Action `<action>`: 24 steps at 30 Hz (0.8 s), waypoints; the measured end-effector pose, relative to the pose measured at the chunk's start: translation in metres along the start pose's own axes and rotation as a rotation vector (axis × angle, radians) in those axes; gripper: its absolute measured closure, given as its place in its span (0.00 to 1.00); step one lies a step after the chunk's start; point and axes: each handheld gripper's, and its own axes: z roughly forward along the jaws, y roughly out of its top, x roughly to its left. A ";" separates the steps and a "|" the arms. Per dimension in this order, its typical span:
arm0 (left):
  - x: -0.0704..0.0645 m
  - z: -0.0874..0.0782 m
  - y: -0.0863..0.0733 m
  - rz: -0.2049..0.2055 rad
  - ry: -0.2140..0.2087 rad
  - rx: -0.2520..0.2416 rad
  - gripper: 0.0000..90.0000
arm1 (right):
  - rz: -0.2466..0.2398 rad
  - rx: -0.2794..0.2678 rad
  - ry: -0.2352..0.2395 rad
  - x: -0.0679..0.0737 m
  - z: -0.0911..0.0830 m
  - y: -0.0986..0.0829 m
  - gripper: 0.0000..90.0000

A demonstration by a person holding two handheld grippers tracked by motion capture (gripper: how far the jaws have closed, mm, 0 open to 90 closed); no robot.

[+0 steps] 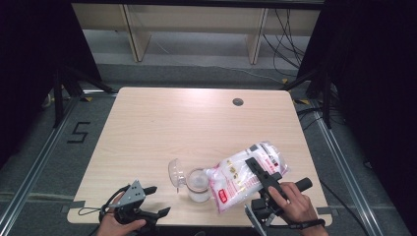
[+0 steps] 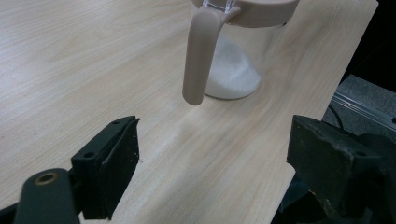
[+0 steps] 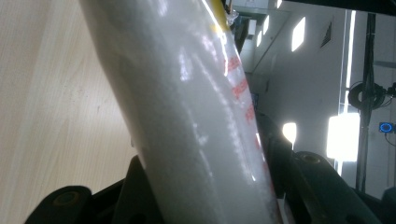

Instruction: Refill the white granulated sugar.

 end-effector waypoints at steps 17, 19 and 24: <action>0.000 0.000 0.000 -0.001 -0.001 0.000 0.18 | -0.038 -0.018 -0.012 -0.003 0.000 0.001 0.70; 0.000 0.000 0.000 -0.002 -0.001 0.000 0.18 | -0.037 -0.016 -0.010 -0.002 0.000 0.001 0.70; 0.000 0.001 0.000 -0.016 -0.002 -0.011 0.18 | -0.028 -0.014 -0.006 -0.001 0.001 0.001 0.70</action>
